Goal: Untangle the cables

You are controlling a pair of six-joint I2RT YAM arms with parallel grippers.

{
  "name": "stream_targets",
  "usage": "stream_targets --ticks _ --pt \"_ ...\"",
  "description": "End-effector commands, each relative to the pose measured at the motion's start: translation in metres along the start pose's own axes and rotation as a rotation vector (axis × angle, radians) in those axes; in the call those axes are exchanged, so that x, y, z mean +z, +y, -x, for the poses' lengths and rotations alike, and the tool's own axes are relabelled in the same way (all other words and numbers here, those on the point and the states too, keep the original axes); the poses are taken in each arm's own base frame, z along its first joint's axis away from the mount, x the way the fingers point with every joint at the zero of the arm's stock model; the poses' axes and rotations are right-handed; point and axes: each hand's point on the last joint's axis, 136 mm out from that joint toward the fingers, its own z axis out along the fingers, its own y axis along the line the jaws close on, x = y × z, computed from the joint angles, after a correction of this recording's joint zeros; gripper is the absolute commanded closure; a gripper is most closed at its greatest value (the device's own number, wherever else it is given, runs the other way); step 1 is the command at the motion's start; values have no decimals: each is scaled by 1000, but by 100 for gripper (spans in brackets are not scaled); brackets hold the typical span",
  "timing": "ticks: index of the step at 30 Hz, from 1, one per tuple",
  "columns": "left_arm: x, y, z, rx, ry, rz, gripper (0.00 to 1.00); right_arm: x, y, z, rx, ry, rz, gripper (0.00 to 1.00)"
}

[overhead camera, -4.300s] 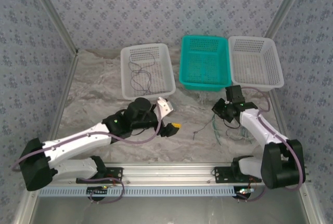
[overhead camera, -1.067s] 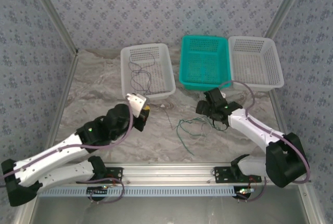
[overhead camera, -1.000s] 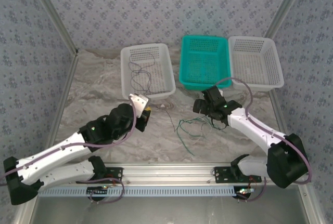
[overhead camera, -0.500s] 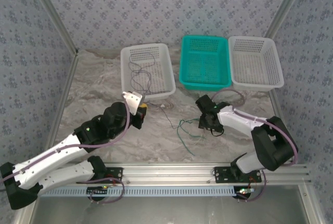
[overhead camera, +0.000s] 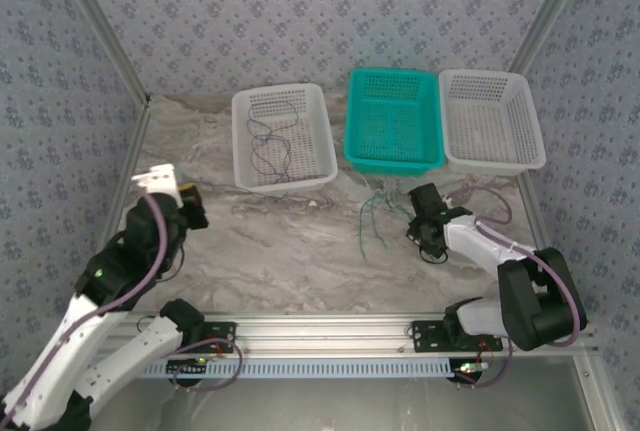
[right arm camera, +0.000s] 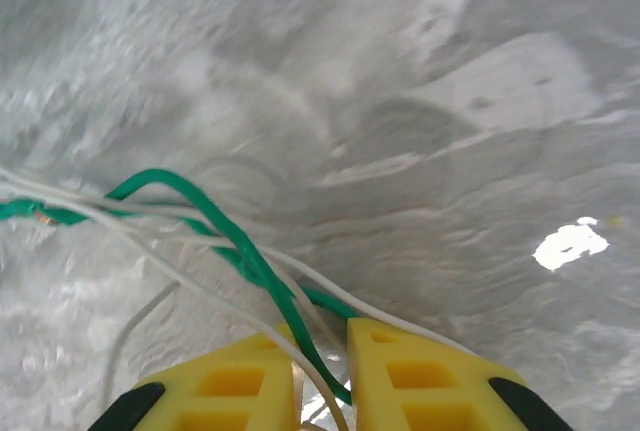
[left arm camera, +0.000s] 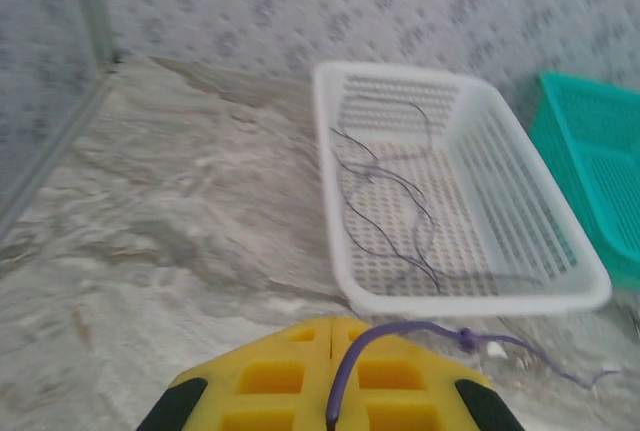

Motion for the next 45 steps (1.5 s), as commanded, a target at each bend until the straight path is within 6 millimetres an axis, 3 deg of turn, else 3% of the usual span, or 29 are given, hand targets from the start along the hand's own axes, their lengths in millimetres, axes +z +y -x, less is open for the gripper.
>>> stream_targets --ticks 1,7,8,12,14,22,29,34,38,41,45 --pt "-11 25 0 -19 19 94 100 -2 -38 4 129 -6 -93 80" --pt "-14 30 6 -33 -10 100 100 -3 -57 18 241 -3 -27 78" --pt "-13 20 7 -27 -12 48 100 -4 -55 19 233 -9 -19 78" --pt "-15 -56 19 -16 -25 -350 100 -9 -48 20 178 -8 4 77" --pt "-19 -72 31 -21 -42 -426 100 -12 -44 21 158 -12 12 77" --pt "-53 -141 111 21 -148 -717 100 -26 -38 25 81 -90 20 79" --pt "-44 -161 196 106 -331 -631 100 -33 -34 25 32 -111 28 78" --pt "-15 -203 231 251 -390 -660 100 -38 -32 21 7 -121 48 79" --pt "30 -228 235 342 -354 -636 100 -41 -32 17 -4 -126 68 80" --pt "63 -230 233 350 -312 -602 100 -43 -34 15 -11 -128 77 80" --pt "119 -218 210 330 -231 -548 100 -47 -34 15 -17 -145 92 80"
